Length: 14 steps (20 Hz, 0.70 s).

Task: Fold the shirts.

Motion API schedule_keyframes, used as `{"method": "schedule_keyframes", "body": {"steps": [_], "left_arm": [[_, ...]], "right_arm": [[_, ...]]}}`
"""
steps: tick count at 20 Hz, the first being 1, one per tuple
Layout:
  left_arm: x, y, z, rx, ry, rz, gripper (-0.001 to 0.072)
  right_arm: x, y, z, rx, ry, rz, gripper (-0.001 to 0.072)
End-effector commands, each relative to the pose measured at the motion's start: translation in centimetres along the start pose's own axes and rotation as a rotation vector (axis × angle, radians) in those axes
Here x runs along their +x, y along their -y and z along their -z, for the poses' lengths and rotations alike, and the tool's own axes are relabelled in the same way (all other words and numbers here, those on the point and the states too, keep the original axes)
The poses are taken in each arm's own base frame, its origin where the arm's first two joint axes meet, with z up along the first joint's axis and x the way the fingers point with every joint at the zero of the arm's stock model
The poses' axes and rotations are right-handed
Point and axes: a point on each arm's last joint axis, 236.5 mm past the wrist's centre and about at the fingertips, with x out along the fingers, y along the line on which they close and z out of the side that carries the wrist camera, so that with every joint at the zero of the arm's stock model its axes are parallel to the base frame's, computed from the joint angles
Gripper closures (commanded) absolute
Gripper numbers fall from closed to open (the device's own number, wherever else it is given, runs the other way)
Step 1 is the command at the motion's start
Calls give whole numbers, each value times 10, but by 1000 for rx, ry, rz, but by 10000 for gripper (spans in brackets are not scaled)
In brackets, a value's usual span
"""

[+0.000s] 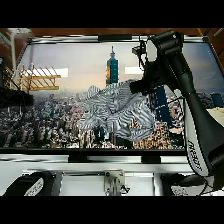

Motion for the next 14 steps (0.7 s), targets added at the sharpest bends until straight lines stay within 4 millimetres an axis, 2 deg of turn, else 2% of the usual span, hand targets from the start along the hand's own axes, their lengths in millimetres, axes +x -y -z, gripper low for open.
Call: {"method": "schedule_keyframes", "body": {"steps": [1, 3, 4, 6, 8, 11, 13, 14], "left_arm": [[-53, 103, 56, 183, -83, 264, 653], [-79, 138, 106, 288, -166, 361, 653], [-94, 149, 126, 341, -185, 404, 653], [-122, 161, 147, 453, -170, 478, 654], [-140, 167, 162, 505, -164, 530, 654], [-146, 165, 188, 603, -248, 542, 654], [-136, 167, 196, 640, -285, 532, 654], [-125, 163, 198, 649, -306, 493, 654]], "right_arm": [[-5, 20, 1, -8, 0, 80, 641], [-6, 32, 3, -22, -10, 132, 641], [-7, 34, 4, -21, -12, 138, 641], [-6, 34, 4, -19, -14, 136, 641], [-6, 34, 4, -19, -14, 137, 641], [-6, 34, 4, -11, -13, 137, 641], [-6, 35, 4, -7, -13, 137, 640], [-6, 34, 4, -3, -13, 137, 640]]}}
